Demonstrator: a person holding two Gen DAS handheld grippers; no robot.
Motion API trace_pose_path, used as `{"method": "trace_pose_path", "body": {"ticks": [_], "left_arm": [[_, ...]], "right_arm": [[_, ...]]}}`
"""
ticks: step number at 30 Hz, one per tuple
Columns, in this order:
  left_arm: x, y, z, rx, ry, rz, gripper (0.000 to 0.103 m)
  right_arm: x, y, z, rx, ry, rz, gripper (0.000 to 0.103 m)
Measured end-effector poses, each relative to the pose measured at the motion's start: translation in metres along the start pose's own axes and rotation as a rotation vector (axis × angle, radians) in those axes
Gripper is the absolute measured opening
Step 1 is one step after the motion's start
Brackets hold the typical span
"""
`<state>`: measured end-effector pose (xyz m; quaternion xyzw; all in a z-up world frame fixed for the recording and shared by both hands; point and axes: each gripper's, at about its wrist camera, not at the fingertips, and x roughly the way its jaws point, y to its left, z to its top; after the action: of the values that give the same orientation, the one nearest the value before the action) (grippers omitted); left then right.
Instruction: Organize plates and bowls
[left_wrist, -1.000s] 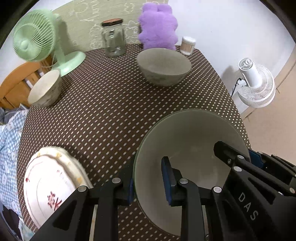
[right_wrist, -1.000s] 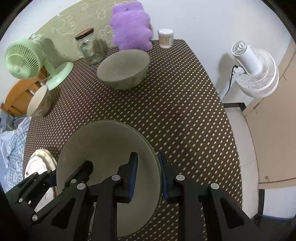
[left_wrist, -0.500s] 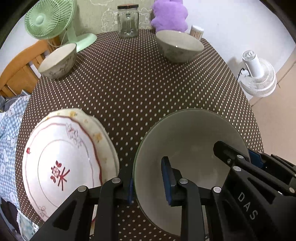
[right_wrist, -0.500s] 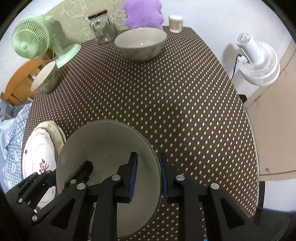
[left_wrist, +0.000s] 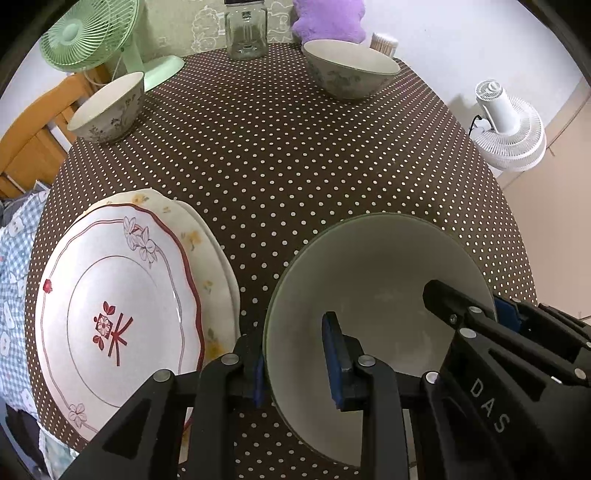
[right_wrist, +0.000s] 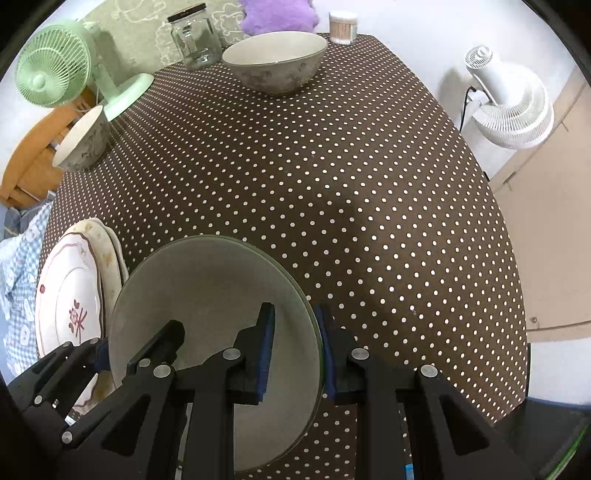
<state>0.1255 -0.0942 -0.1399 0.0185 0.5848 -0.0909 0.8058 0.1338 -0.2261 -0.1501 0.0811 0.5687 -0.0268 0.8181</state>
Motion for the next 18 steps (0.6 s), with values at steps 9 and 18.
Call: {"method": "trace_pose_path", "body": {"ticks": [9,18], "left_arm": [[0.000,0.000,0.004,0.009,0.014,0.039,0.038],[-0.019,0.009,0.011,-0.014,-0.036,0.030,0.049]], "right_arm": [[0.000,-0.001,0.002,-0.014,0.013,0.013,0.026],[-0.019,-0.003,0.011,-0.002,-0.022,0.032,0.062]]}}
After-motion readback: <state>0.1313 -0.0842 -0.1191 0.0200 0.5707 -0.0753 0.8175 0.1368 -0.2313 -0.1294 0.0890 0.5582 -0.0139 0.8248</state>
